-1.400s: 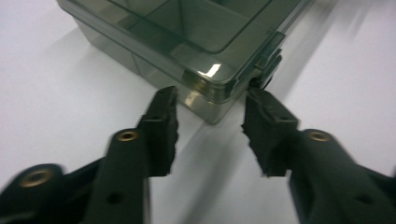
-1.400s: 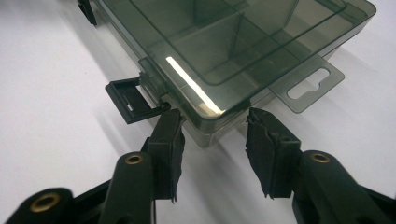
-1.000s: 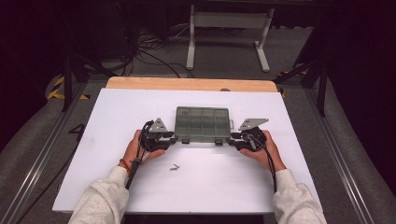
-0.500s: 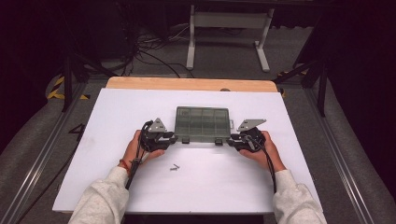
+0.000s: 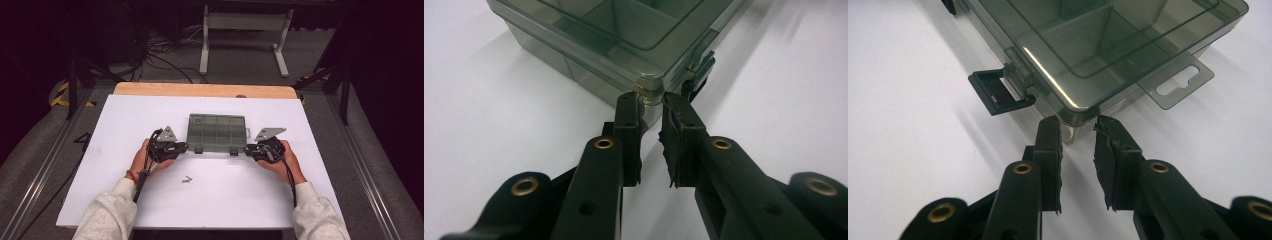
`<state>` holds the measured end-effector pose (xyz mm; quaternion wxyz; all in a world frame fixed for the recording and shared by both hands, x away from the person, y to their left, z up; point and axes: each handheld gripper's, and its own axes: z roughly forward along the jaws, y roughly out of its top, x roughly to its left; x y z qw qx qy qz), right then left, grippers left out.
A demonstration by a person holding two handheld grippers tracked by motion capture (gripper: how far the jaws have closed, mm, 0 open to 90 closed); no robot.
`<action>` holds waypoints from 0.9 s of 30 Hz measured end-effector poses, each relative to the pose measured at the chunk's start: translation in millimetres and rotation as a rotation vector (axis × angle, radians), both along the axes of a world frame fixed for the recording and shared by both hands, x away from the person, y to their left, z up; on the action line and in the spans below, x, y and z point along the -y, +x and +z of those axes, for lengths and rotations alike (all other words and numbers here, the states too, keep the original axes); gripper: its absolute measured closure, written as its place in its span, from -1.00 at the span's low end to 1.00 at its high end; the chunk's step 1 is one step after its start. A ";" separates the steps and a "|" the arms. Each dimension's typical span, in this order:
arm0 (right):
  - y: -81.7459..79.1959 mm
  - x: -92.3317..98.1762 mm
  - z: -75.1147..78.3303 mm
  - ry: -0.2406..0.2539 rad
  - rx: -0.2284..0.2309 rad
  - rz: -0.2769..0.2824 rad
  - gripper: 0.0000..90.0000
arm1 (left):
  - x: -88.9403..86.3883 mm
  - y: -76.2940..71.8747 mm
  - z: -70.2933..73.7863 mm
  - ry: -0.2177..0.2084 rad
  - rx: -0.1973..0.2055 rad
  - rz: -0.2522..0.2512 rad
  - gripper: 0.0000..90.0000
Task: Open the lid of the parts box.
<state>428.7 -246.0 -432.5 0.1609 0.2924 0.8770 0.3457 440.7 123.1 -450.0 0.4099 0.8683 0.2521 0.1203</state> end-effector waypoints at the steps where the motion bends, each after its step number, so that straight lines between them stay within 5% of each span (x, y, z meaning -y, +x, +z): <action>1: -0.1 0.3 0.3 -0.003 0.004 0.003 0.58 | -0.2 0.1 0.1 -0.001 0.002 -0.002 0.74; 13: -2.9 2.7 6.1 0.031 0.055 -0.010 0.65 | -4.8 0.2 3.1 -0.024 0.018 -0.003 0.58; 16: -3.8 4.5 9.9 0.063 0.098 -0.022 0.65 | -7.4 0.2 5.5 -0.029 0.049 0.020 0.33; 27: -2.5 -4.9 18.4 0.004 0.306 -0.059 0.24 | 7.1 6.0 22.0 0.027 0.233 0.095 -0.17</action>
